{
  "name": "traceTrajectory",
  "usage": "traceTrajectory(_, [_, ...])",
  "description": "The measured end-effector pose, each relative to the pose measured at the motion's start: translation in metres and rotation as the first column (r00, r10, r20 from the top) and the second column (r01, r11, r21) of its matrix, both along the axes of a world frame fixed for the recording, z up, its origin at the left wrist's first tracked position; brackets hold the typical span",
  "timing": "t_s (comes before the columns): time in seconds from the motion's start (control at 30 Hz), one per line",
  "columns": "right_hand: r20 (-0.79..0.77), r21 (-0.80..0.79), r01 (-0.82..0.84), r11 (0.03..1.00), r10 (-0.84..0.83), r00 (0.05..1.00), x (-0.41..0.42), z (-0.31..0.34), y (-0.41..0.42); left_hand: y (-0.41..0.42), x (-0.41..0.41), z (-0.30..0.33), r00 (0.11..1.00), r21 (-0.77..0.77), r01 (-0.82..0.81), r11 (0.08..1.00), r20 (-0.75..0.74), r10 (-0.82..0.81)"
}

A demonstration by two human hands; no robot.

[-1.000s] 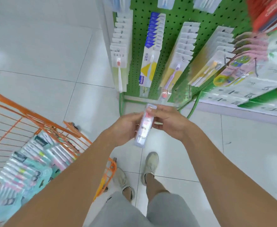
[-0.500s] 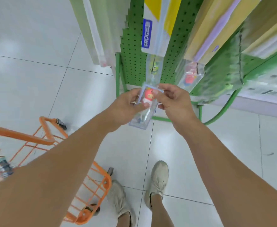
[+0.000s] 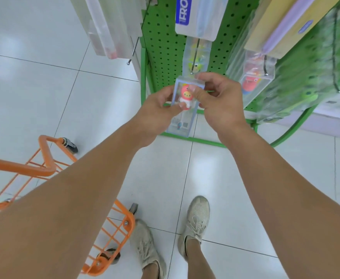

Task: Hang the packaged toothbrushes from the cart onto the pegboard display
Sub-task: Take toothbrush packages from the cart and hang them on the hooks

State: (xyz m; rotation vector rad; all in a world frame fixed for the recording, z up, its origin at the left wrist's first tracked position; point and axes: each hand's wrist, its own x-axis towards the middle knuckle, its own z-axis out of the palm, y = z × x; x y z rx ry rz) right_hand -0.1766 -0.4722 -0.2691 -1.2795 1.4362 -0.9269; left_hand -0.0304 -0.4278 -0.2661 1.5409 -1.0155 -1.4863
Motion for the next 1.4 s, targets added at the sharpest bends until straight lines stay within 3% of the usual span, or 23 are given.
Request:
traceTrajectory(0.23, [-0.001, 0.028, 0.030, 0.999, -0.030, 1.000, 0.008, -0.004, -0.012, -0.011, -0.001, -0.006, 0.997, -0.034, -0.050, 0.998, 0.065, 0.052])
traceTrajectory(0.37, [-0.002, 0.044, 0.143, 0.989, -0.143, 0.990, 0.016, -0.006, -0.024, -0.031, -0.009, -0.011, 0.966, -0.028, -0.126, 0.992, 0.223, 0.129])
traceTrajectory(0.5, [-0.079, 0.063, 0.198, 0.978, -0.193, 0.978, 0.019, -0.004, -0.020, -0.034, -0.005, -0.015, 0.927, 0.050, -0.122, 0.991, 0.362, 0.096])
traceTrajectory(0.67, [-0.172, 0.356, 0.237, 0.904, -0.186, 0.967, 0.025, 0.023, 0.029, 0.030, 0.019, 0.030, 0.948, 0.150, -0.181, 0.972, 0.290, 0.132])
traceTrajectory(0.77, [-0.107, 0.431, 0.077, 0.899, -0.034, 0.994, 0.054, 0.078, 0.091, 0.097, 0.045, 0.087, 0.948, 0.117, -0.200, 0.973, 0.275, 0.162])
traceTrajectory(0.9, [0.008, 0.355, -0.167, 0.920, 0.175, 0.984, 0.113, 0.177, 0.181, 0.197, 0.093, 0.178, 0.908, 0.034, -0.317, 0.948, 0.299, 0.293])
traceTrajectory(1.0, [0.049, 0.206, -0.366, 0.908, 0.364, 0.930, 0.165, 0.240, 0.243, 0.277, 0.136, 0.236, 0.784, -0.045, -0.545, 0.837, 0.326, 0.528])
traceTrajectory(1.1, [0.032, 0.103, -0.615, 0.781, 0.616, 0.787, 0.217, 0.275, 0.305, 0.358, 0.172, 0.256, 0.565, -0.079, -0.724, 0.686, 0.501, 0.655])
traceTrajectory(1.17, [-0.125, 0.128, -0.797, 0.590, 0.807, 0.577, 0.245, 0.268, 0.340, 0.409, 0.189, 0.248, 0.450, 0.004, -0.812, 0.584, 0.642, 0.621])
traceTrajectory(1.23, [-0.408, 0.237, -0.869, 0.433, 0.857, 0.316, 0.265, 0.244, 0.358, 0.447, 0.198, 0.230, 0.437, 0.147, -0.851, 0.504, 0.732, 0.523])
traceTrajectory(1.3, [-0.632, 0.383, -0.849, 0.363, 0.774, 0.046, 0.275, 0.220, 0.360, 0.464, 0.200, 0.212, 0.486, 0.231, -0.804, 0.548, 0.786, 0.383])
traceTrajectory(1.4, [-0.661, 0.567, -0.762, 0.314, 0.724, -0.194, 0.275, 0.198, 0.352, 0.459, 0.205, 0.184, 0.566, 0.311, -0.670, 0.674, 0.802, 0.192])
